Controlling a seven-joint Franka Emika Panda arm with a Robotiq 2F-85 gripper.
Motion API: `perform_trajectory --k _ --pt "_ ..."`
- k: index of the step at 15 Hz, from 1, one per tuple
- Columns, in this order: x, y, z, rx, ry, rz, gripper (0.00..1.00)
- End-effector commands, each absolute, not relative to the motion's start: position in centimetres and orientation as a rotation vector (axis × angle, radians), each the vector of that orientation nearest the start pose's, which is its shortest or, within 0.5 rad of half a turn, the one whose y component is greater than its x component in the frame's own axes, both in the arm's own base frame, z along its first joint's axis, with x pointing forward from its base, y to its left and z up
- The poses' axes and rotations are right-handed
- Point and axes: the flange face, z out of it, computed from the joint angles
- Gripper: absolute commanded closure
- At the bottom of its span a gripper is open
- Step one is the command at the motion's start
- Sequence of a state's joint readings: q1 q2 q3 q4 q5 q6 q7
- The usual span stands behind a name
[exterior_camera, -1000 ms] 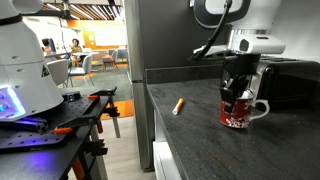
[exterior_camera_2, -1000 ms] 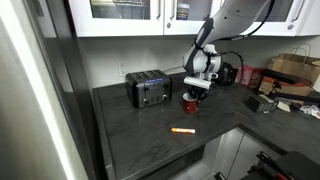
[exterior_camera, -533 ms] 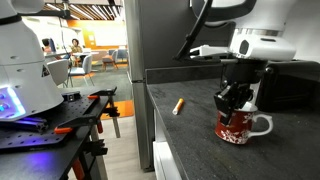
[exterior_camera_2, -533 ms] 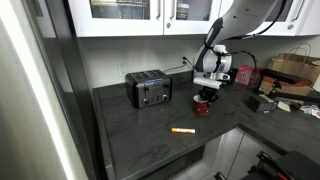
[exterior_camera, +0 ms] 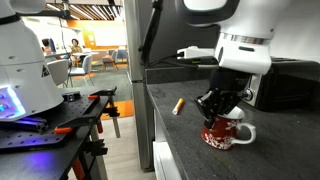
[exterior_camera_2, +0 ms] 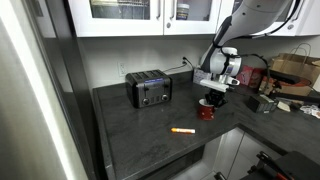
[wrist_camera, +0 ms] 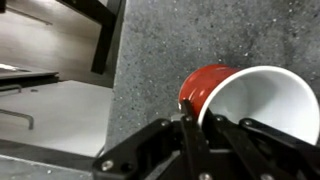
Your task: Move the red mug to the right
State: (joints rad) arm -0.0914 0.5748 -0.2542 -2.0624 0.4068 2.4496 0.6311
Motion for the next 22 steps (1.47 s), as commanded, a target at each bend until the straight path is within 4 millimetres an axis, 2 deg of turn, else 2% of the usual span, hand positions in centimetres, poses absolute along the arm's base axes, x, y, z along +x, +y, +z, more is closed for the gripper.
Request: perform_trajectory --k 1,6,7,8,10,11,13,15,18,22 --pt "51.1 -18.9 15.7 -2.394 1.853 0.214 0.98" --pt "48.6 -17.6 15.5 -2.311 1.887 0.031 0.98" --pt "48.2 -17.3 15.6 -2.292 1.896 -0.017 0.88" --pt "47.9 -17.2 15.7 -2.279 1.904 -0.054 0.64" --pt "47.3 -17.0 16.4 -2.265 1.916 -0.108 0.61" --pt "46.9 -17.0 17.0 -2.275 1.919 -0.107 0.55" --pt "45.9 -16.9 18.2 -2.311 1.916 -0.085 0.39" --pt "45.2 -16.3 20.2 -2.361 1.840 -0.133 0.25" --pt "44.6 -14.2 22.9 -2.420 1.739 -0.138 0.01" --pt "44.3 -10.6 25.6 -2.528 1.635 -0.053 0.00"
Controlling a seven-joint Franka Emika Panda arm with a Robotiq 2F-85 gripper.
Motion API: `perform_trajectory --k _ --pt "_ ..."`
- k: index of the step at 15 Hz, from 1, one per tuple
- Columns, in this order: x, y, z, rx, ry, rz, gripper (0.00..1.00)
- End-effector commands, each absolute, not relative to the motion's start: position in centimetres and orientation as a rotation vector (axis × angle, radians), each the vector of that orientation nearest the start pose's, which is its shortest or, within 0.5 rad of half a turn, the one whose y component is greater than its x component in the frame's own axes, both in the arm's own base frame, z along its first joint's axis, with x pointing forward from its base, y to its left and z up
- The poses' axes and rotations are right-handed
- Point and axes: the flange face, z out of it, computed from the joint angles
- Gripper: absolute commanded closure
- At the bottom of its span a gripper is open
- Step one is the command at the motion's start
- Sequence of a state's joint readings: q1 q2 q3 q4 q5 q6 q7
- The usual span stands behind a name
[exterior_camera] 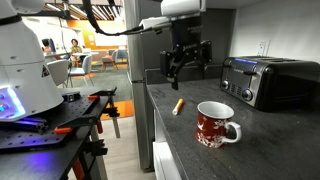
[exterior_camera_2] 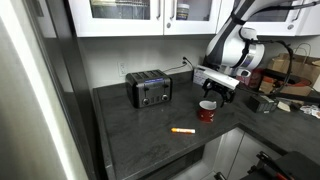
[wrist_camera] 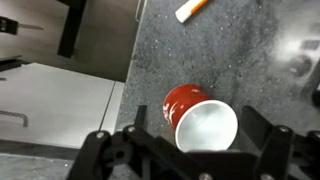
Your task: Move the red mug to the right
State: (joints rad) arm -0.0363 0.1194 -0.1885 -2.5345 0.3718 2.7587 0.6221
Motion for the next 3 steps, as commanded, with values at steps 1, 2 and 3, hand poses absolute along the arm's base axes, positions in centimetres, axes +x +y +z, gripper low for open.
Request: perform_trajectory --k 1,2,3 --pt "44.4 -10.0 26.2 -2.548 1.620 -0.034 0.00" --pt "44.5 -9.4 26.9 -2.573 1.589 -0.027 0.00" --pt "44.7 -9.0 27.3 -2.580 1.574 -0.017 0.00"
